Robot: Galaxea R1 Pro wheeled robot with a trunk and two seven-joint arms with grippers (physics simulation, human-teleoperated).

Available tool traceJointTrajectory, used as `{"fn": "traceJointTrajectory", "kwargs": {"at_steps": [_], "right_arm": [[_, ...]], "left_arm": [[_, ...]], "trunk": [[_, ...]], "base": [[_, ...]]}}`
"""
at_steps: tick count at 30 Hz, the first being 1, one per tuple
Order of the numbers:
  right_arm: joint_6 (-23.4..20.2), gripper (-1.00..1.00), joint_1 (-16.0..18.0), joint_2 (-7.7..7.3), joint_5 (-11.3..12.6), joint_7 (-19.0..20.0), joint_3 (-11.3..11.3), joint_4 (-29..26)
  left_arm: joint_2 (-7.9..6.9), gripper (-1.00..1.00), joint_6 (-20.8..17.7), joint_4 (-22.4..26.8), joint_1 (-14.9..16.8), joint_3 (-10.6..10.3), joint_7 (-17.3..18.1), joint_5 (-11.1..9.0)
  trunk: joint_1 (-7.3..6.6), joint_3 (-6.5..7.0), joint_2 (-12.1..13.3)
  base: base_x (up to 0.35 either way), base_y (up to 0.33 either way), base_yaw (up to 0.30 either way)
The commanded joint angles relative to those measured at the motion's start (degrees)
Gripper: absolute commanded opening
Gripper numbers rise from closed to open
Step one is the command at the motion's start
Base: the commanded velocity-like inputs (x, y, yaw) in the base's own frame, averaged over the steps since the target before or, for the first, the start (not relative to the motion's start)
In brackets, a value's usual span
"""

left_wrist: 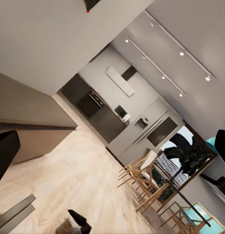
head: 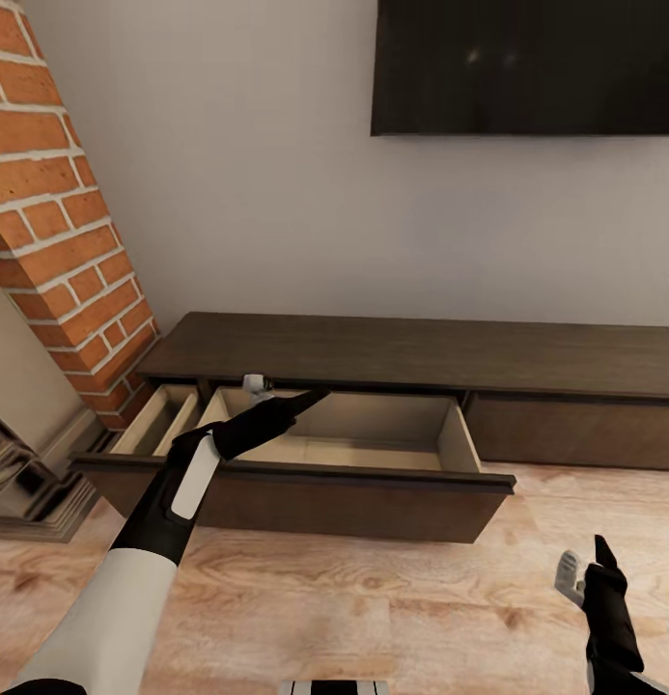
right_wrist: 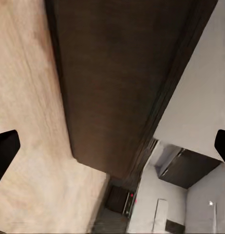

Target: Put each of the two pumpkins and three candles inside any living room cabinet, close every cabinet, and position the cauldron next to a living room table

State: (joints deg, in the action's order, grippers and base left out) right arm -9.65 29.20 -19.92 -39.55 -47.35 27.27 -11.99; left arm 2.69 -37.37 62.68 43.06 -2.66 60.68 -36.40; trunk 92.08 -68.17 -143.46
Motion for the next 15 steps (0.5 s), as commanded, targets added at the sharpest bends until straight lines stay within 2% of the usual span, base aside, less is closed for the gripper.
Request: {"fn": "traceJointTrajectory", "kwargs": {"at_steps": [1,2,3,5,6,7,9,11,12,15], "right_arm": [[0.01,1.00,-0.02,-0.09,-0.02,0.00,0.20,-0.01],[0.00,1.00,0.02,-1.73,1.33,-0.33,-1.44,-0.30],[-0.01,1.00,0.18,-3.54,2.98,-1.08,-4.66,-1.46],[0.03,1.00,0.32,-6.12,5.13,-1.88,-11.40,-5.25],[0.03,1.00,0.37,-7.19,5.96,-1.77,-16.81,-9.13],[0.01,1.00,0.41,-7.54,6.28,-1.38,-20.48,-11.85],[-0.14,1.00,0.43,-7.90,6.71,2.88,-31.03,-20.72],[-0.17,1.00,0.43,-7.87,6.79,8.86,-35.87,-26.39],[-0.32,1.00,0.42,-7.47,6.86,13.95,-38.02,-30.27],[-0.56,1.00,0.42,-4.66,7.91,21.25,-39.81,-36.56]], "left_arm": [[0.01,1.00,0.01,-0.02,0.01,-0.01,0.00,0.01],[0.08,1.00,0.01,-0.06,0.02,-0.03,-0.17,0.03],[0.18,1.00,0.01,-0.08,0.01,-0.04,-0.78,0.06],[0.30,1.00,0.01,-0.11,0.06,-0.06,-2.30,0.07],[0.38,1.00,0.01,-0.09,0.05,-0.06,-3.72,0.04],[0.48,1.00,0.01,-0.05,0.06,-0.06,-4.76,0.03],[0.71,1.00,0.01,-0.08,0.08,-0.06,-7.79,0.04],[0.76,1.00,0.01,-0.09,0.09,-0.06,-9.55,0.07],[0.79,1.00,0.01,-0.10,0.09,-0.06,-10.61,0.09],[0.78,1.00,0.08,-0.10,0.09,-0.07,-11.62,0.19]], "trunk": [[-0.02,0.23,0.02],[-0.05,0.45,0.03],[-0.07,0.67,0.05],[-0.12,1.11,0.07],[-0.15,1.33,0.09],[-0.17,1.56,0.10],[-0.23,2.00,0.13],[-0.28,2.44,0.15],[-0.30,2.66,0.17],[-0.38,3.33,0.21]], "base": [[0.000,0.000,0.000],[0.000,0.000,0.000],[0.000,0.000,0.000],[0.000,0.000,0.000],[0.000,0.000,0.000],[0.000,0.000,0.000],[0.000,0.000,0.000],[0.000,0.000,0.000],[0.000,0.000,0.000],[0.000,0.000,0.000]]}}
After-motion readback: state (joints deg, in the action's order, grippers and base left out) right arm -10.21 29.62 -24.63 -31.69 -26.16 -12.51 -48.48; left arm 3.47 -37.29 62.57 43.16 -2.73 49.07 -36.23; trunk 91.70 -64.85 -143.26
